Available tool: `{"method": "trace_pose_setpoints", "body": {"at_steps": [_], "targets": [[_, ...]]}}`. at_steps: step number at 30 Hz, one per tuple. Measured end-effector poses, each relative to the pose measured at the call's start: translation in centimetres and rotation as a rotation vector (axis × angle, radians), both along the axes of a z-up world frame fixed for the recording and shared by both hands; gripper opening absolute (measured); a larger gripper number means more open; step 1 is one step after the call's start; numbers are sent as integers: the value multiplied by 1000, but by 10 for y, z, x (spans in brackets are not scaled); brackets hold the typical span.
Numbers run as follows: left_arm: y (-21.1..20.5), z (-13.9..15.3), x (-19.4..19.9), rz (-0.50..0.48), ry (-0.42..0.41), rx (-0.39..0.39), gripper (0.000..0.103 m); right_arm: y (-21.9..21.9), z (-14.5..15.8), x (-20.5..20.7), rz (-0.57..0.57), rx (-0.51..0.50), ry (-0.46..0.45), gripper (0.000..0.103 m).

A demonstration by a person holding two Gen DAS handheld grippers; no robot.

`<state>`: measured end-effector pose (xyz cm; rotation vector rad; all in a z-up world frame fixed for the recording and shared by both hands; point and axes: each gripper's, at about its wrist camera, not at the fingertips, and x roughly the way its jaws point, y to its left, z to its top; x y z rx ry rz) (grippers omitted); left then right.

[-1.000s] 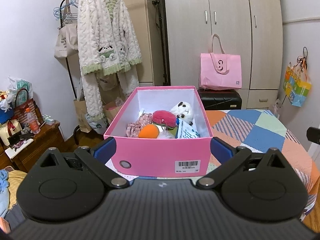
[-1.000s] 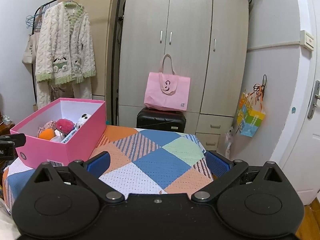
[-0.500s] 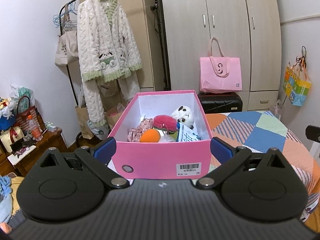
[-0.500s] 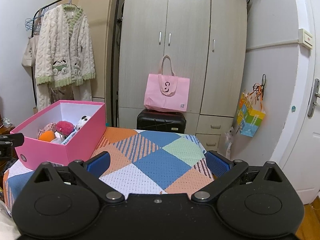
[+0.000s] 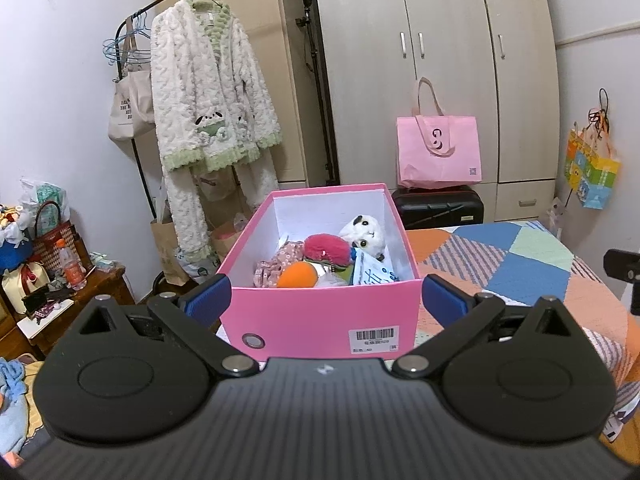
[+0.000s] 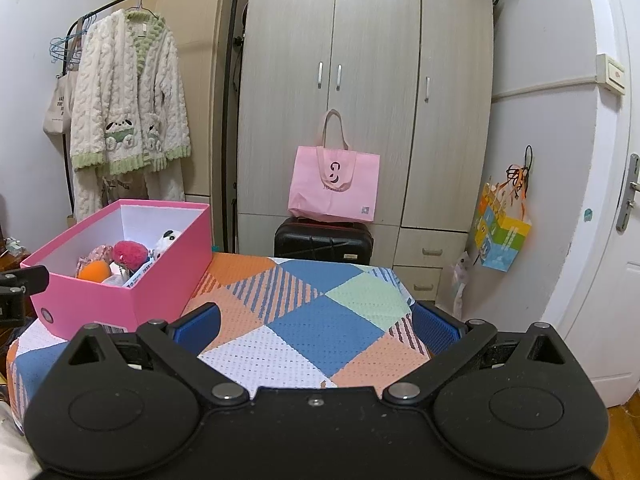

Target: Organize soft objects

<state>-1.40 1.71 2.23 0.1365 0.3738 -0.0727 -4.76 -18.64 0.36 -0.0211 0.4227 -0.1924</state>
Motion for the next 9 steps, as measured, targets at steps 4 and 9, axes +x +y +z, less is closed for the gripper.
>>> {"method": "trace_pose_setpoints", "body": {"at_steps": [4,9], "targets": [[0,-1,-1,-2,2,-5,103,0,0,1,-1,-1,2,103],[-1,-1,-1,4,7,-4,103,-1,-3,0,-4,2,4,103]]}}
